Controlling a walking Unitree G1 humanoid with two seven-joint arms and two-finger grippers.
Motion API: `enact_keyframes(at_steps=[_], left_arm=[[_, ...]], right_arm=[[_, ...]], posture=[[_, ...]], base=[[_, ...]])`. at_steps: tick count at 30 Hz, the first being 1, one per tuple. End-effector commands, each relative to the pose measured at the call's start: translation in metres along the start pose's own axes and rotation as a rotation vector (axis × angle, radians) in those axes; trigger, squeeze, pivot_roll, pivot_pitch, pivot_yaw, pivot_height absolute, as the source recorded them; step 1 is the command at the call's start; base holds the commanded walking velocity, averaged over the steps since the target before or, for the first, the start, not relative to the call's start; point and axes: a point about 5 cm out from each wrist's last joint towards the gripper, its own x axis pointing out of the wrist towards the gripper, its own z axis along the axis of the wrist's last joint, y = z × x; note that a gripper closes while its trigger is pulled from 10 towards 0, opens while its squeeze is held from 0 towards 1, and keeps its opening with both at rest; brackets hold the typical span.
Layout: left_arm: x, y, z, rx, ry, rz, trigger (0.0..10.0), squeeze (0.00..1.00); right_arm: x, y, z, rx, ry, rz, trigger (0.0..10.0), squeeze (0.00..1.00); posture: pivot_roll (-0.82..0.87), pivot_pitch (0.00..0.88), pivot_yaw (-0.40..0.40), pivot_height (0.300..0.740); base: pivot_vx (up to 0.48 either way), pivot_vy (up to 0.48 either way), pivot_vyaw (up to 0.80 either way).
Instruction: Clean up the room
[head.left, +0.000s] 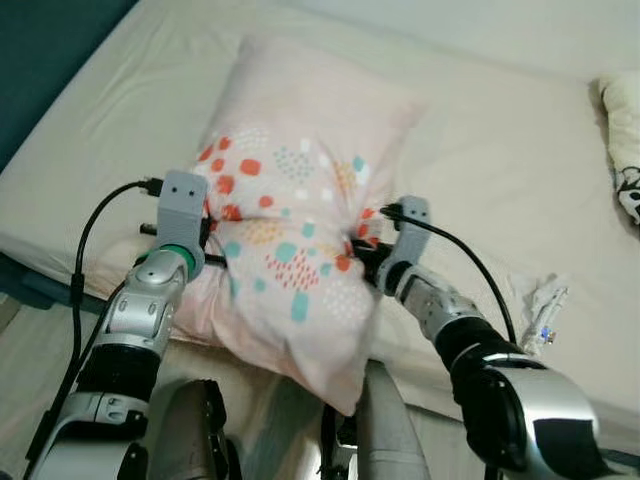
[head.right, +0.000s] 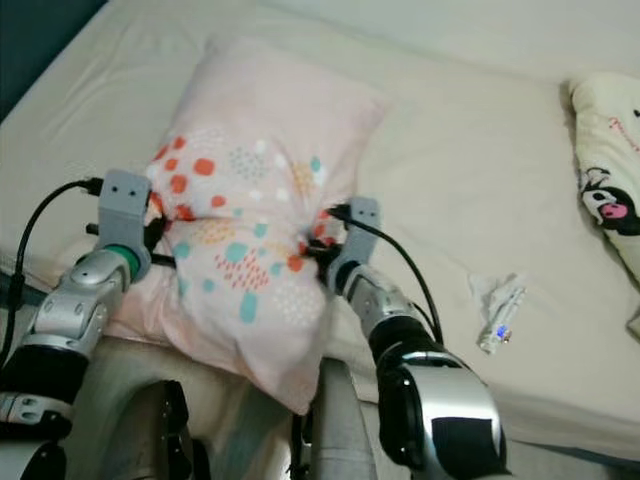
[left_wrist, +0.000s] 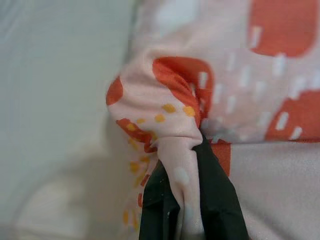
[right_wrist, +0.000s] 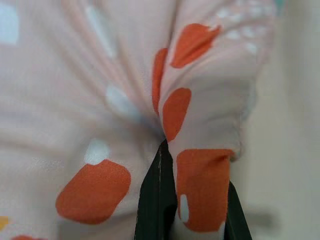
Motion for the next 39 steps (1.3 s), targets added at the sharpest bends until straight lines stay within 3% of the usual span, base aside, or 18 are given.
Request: enact_keyframes(at_steps=[1,3,4,5,6,7,12,16,17,19,20,22,23,29,32,33,35,39], left_arm=[[0.0,0.005,0.003,-0.015,-0.039,0.045,10.0,0.0],[0.0,0.007,0.007,-0.027,-0.063,0.053,10.0,0.0],[0.0,0.01,0.011,-0.055,-0.086,0.07,10.0,1.0],[0.0,0.01,0.012,-0.069,-0.094,0.069,10.0,1.0],[0.0,0.01,0.012,-0.069,-0.094,0.069,10.0,1.0],[0.0,0.012,0.014,-0.08,-0.11,0.074,10.0,1.0],[-0.002,0.015,0.015,-0.101,-0.127,0.078,10.0,1.0],[-0.012,0.02,0.022,-0.165,-0.193,-0.008,10.0,1.0],[-0.018,0.018,0.026,-0.166,-0.222,-0.082,10.0,1.0],[-0.025,0.016,0.033,-0.166,-0.259,-0.139,10.0,1.0],[-0.034,0.014,0.041,-0.16,-0.3,-0.188,10.0,1.0],[-0.035,0.015,0.043,-0.159,-0.306,-0.188,10.0,1.0],[-0.038,0.015,0.047,-0.172,-0.323,-0.191,10.0,0.0],[-0.046,0.016,0.064,-0.274,-0.384,-0.241,10.0,0.0],[-0.052,0.012,0.073,-0.373,-0.418,-0.286,10.0,0.0],[-0.053,0.0,0.067,-0.308,-0.421,-0.275,10.0,0.0],[-0.054,-0.003,0.065,-0.275,-0.42,-0.276,10.0,0.0],[-0.053,-0.02,0.059,-0.309,-0.399,-0.292,10.0,0.0]], right_arm=[[-0.009,-0.024,-0.006,0.03,-0.007,-0.075,10.0,0.0],[-0.009,-0.024,-0.002,0.033,-0.031,-0.058,10.0,0.0],[-0.01,-0.023,0.003,-0.018,-0.064,-0.012,10.0,0.08],[-0.01,-0.022,0.004,-0.051,-0.071,0.013,10.0,0.81],[-0.01,-0.022,0.004,-0.051,-0.071,0.013,10.0,0.81],[-0.011,-0.021,0.003,-0.073,-0.076,0.059,10.0,1.0],[-0.014,-0.023,0.002,-0.067,-0.088,0.08,10.0,1.0],[-0.022,-0.022,0.009,0.019,-0.191,0.239,10.0,1.0],[-0.025,-0.019,0.011,0.042,-0.218,0.299,10.0,1.0],[-0.028,-0.017,0.012,0.055,-0.237,0.323,10.0,0.93],[-0.032,-0.016,0.013,0.071,-0.261,0.334,10.0,0.0],[-0.033,-0.017,0.012,0.076,-0.268,0.332,10.0,0.0],[-0.036,-0.016,0.014,0.085,-0.295,0.329,10.0,0.0],[-0.05,-0.009,0.021,0.065,-0.38,0.309,10.0,0.0],[-0.062,-0.007,0.026,-0.053,-0.44,0.225,10.0,0.0],[-0.067,-0.007,0.028,-0.109,-0.482,0.136,10.0,0.0],[-0.07,-0.006,0.029,-0.112,-0.494,0.115,10.0,0.0],[-0.075,-0.004,0.033,-0.144,-0.54,0.082,10.0,0.0]], posture=[[-0.08,0.184,-0.031,0.596],[-0.08,0.184,-0.031,0.596],[-0.08,0.174,-0.028,0.596],[-0.08,0.174,-0.028,0.596],[-0.08,0.174,-0.028,0.596],[-0.08,0.171,-0.026,0.596],[-0.08,0.17,-0.026,0.596],[-0.09,0.164,-0.021,0.596],[-0.09,0.164,-0.021,0.596],[-0.09,0.162,-0.021,0.596],[-0.09,0.159,-0.021,0.596],[-0.09,0.159,-0.021,0.596],[-0.08,0.154,-0.022,0.596],[-0.09,0.146,-0.024,0.596],[-0.1,0.138,-0.024,0.596],[-0.11,0.127,-0.021,0.596],[-0.11,0.127,-0.021,0.596],[-0.13,0.116,-0.016,0.596]], base=[[0.0,0.0,0.0],[0.0,0.0,0.0],[0.0,0.0,0.0],[0.0,0.0,0.0],[0.0,0.0,0.0],[0.0,0.0,0.0],[0.0,0.0,0.0],[0.0,0.0,0.0],[0.0,0.0,0.0],[0.0,0.0,0.0],[0.0,0.0,0.0],[0.0,0.0,0.0],[0.0,0.0,0.0],[0.0,0.0,0.0],[0.0,0.0,0.0],[0.0,0.0,0.0],[0.0,0.0,0.0],[0.0,0.0,0.0]])
